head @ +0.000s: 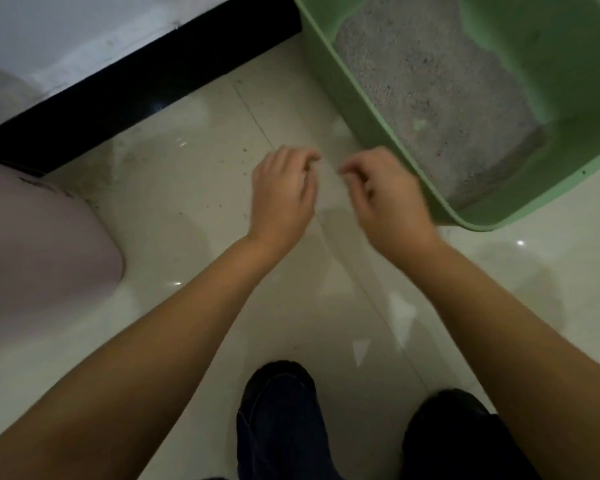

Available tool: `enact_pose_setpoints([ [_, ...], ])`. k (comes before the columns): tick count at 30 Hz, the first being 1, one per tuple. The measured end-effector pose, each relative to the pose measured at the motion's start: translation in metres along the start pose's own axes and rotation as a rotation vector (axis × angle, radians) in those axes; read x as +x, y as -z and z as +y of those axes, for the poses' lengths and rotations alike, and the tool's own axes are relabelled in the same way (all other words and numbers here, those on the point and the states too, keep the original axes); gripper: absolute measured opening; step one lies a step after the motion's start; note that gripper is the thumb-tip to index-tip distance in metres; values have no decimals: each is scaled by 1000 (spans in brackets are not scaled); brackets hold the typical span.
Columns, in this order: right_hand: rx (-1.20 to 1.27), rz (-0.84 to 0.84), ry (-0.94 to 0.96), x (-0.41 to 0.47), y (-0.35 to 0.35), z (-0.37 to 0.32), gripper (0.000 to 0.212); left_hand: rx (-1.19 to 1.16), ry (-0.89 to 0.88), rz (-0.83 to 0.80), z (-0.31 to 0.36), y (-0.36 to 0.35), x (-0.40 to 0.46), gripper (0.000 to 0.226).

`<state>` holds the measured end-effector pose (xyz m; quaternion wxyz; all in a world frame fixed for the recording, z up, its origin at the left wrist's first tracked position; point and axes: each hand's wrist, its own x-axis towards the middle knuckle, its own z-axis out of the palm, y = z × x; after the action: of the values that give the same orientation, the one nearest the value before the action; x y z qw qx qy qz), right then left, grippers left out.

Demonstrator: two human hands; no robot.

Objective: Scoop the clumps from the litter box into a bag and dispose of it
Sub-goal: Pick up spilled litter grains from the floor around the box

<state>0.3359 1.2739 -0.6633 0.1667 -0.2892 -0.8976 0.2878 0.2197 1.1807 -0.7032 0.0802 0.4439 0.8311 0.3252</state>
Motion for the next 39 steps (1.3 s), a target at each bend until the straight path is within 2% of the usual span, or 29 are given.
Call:
enact_pose_setpoints([
  [2,-1,-191,-28,-4,-39,6,16,41,182,-60,-34,10,-33,28],
  [6,-108,-363,-71,-6,-77,21,24,123,284,-144,-62,15,-78,36],
  [10,-148,-365,-92,1,-81,22,25,183,299,-150,-65,8,-96,26],
  [19,-241,-391,-79,14,-86,22,21,250,251,-102,-70,-5,-79,30],
  [24,-287,-445,-73,16,-88,22,23,234,244,-68,-73,-8,-73,24],
  [29,-191,-456,-114,14,-74,14,21,290,176,-95,-73,-8,-64,21],
  [31,-87,-383,-94,13,-57,3,20,286,180,-89,-68,-6,-58,24],
  [34,62,-54,-75,20,-9,-13,15,138,189,-6,-34,0,-29,21],
  [37,79,282,-138,28,46,0,10,-51,-22,98,32,2,20,23],
  [39,39,358,-281,26,70,24,10,-107,-197,67,76,-4,52,23],
])
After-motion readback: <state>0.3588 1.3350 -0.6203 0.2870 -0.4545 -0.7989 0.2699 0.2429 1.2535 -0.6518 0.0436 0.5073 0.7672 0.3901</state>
